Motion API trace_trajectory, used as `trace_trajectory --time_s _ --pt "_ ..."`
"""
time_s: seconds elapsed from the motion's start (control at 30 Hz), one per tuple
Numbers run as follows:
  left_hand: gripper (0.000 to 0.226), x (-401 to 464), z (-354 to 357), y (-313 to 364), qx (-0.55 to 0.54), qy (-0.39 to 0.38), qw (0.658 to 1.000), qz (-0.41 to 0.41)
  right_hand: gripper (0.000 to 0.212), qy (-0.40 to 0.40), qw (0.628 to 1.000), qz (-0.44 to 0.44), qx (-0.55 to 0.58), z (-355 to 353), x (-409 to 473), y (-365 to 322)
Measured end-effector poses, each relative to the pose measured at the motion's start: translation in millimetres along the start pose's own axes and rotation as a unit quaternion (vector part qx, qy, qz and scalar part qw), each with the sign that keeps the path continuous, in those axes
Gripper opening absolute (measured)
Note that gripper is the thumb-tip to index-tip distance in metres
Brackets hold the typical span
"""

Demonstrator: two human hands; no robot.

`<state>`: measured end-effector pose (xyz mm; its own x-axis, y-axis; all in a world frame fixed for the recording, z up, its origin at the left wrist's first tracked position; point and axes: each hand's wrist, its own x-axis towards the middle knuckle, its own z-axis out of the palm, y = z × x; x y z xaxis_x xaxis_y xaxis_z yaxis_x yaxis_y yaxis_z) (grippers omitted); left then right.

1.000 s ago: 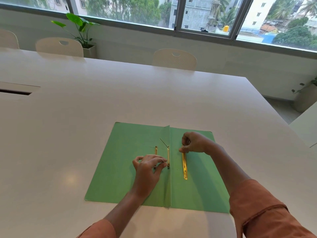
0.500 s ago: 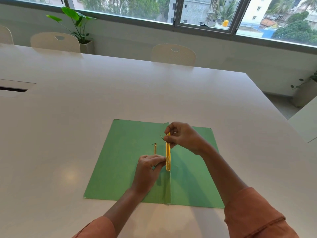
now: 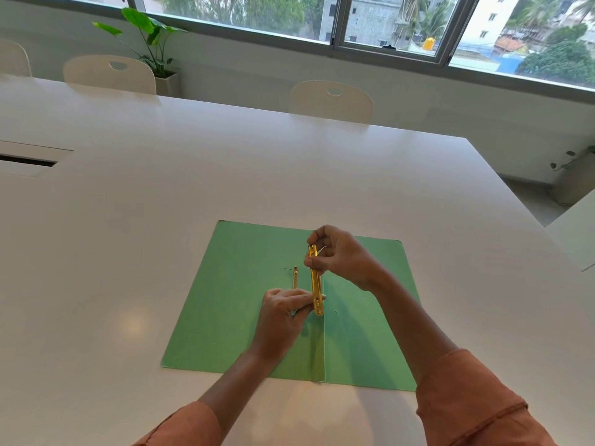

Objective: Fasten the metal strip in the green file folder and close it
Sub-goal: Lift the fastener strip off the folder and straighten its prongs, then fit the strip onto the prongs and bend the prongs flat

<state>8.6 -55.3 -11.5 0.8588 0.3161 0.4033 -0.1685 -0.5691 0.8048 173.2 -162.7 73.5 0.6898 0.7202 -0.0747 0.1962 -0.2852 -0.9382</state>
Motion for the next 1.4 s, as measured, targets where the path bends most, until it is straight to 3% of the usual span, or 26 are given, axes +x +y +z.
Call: trace_trajectory --time_s 0.37,0.57,0.7,0.77,0.93,1.4 --pt "0.015 6 -4 -1 0.008 0.015 1.0 0.007 0.055 0.052 0.998 0.03 0.036 6 -1 15" --pt "0.022 36 -8 -5 0.031 0.077 0.994 -0.068 0.06 0.064 0.996 0.047 0.033 10 -7 26" --pt "0.038 62 -6 -5 0.043 0.026 0.988 -0.146 0.069 0.07 0.996 0.044 0.026 10 -9 26" --pt "0.034 70 -7 -6 0.006 0.013 0.987 -0.158 0.067 0.07 0.996 0.042 0.022 11 -8 27" --pt "0.019 73 -4 -8 -0.071 -0.004 0.985 -0.156 0.064 0.077 0.996 0.031 0.015 9 -6 27" --pt "0.015 71 -4 -9 -0.118 -0.019 0.983 -0.139 0.063 0.088 0.996 0.019 0.008 6 -9 22"
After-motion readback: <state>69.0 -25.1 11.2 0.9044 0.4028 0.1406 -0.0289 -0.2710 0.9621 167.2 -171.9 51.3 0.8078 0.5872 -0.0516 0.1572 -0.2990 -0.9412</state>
